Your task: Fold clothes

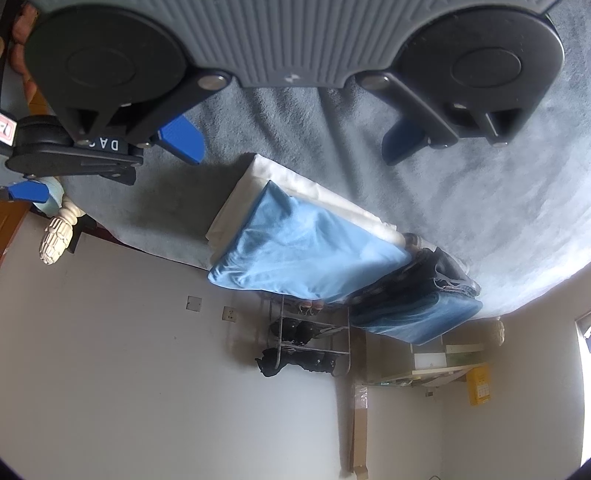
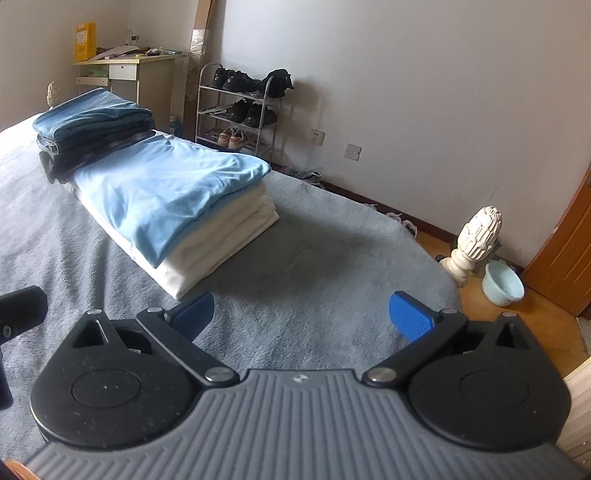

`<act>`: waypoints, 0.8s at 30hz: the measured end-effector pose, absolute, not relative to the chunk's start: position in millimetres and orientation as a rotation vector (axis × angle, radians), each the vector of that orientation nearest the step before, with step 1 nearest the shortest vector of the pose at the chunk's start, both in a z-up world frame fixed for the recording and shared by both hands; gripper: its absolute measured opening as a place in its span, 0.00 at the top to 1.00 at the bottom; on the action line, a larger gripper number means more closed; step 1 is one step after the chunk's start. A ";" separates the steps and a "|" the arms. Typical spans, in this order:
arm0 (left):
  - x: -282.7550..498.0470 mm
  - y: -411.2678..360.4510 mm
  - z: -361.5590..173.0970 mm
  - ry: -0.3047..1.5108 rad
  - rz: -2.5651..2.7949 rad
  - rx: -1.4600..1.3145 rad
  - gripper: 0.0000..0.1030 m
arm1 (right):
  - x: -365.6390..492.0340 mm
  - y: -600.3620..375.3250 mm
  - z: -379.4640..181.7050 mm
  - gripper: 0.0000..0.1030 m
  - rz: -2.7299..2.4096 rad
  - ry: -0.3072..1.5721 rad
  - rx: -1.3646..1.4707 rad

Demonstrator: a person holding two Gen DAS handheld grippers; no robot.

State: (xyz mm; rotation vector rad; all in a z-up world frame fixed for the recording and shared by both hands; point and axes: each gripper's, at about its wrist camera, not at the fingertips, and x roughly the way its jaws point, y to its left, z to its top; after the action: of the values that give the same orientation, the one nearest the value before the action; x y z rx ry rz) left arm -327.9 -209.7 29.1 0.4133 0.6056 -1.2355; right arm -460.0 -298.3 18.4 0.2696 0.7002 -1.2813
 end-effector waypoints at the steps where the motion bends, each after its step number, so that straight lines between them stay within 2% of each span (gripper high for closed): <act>1: -327.8 -209.6 29.0 0.606 -1.235 0.413 0.00 | -460.2 -298.8 18.1 0.01 -1.282 0.702 0.274; 24: -326.0 -213.0 26.2 0.629 -1.214 0.423 0.00 | -458.4 -297.9 15.4 0.01 -1.281 0.722 0.277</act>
State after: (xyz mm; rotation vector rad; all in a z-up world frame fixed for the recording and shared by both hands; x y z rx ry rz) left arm -326.0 -213.0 26.2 0.4225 0.6294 -1.2140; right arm -458.4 -297.9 15.4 0.2769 0.7216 -1.2806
